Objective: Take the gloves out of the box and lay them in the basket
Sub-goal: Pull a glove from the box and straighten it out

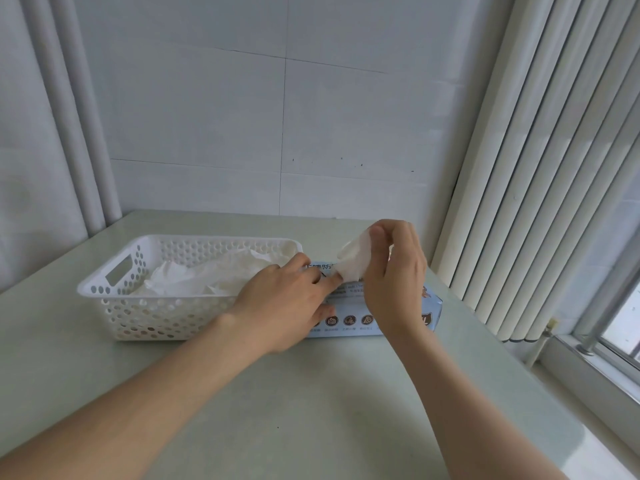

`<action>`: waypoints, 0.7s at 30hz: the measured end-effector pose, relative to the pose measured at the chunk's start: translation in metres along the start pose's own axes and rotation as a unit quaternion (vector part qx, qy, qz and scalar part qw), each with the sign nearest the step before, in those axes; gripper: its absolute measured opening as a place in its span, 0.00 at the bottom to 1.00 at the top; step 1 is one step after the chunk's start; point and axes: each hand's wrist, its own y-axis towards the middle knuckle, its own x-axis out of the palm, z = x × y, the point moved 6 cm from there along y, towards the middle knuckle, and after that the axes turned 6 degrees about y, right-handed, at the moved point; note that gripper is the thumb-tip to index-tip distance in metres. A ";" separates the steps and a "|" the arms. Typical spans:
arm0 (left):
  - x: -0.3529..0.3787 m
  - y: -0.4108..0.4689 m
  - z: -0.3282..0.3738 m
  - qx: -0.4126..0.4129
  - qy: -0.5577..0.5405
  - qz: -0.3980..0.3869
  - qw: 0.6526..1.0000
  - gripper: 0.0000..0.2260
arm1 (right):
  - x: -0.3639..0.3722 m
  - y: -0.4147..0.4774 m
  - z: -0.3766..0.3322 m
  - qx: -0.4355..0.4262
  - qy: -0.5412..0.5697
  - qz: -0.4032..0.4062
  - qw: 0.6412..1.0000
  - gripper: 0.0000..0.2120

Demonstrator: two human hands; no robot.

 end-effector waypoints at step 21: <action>-0.029 -0.003 -0.022 -0.092 -0.287 0.131 0.945 0.22 | -0.001 0.005 -0.019 0.083 0.078 -0.023 0.993 0.07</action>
